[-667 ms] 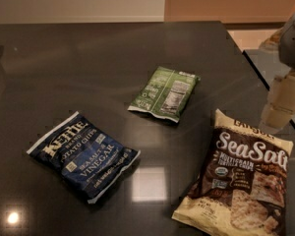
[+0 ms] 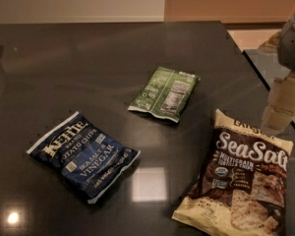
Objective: Move brown chip bag near green jalapeno chip bag
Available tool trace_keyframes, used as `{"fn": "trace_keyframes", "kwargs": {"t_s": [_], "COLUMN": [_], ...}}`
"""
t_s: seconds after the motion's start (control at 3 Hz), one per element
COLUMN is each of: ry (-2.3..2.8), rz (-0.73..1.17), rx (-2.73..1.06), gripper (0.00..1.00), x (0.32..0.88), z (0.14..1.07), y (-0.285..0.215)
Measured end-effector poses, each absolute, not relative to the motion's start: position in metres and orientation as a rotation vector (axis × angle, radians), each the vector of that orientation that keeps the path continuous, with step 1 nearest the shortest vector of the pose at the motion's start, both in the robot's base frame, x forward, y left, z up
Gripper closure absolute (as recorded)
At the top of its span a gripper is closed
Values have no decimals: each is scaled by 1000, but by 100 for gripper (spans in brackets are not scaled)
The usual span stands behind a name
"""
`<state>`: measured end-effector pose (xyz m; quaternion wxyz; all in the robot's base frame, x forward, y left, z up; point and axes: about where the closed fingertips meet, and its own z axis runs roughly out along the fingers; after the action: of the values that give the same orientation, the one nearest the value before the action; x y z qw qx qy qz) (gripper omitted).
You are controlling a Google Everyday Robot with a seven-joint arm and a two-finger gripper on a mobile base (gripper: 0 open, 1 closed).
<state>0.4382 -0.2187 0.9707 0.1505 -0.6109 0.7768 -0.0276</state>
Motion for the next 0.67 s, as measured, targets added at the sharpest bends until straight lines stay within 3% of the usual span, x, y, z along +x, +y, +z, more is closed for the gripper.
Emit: {"fn": "trace_keyframes", "kwargs": {"t_s": [0.67], "ry": [2197], "rz": [-7], "rx": [-1843], "gripper": [0], "x": [425], "z": [956], "y": [-223]}}
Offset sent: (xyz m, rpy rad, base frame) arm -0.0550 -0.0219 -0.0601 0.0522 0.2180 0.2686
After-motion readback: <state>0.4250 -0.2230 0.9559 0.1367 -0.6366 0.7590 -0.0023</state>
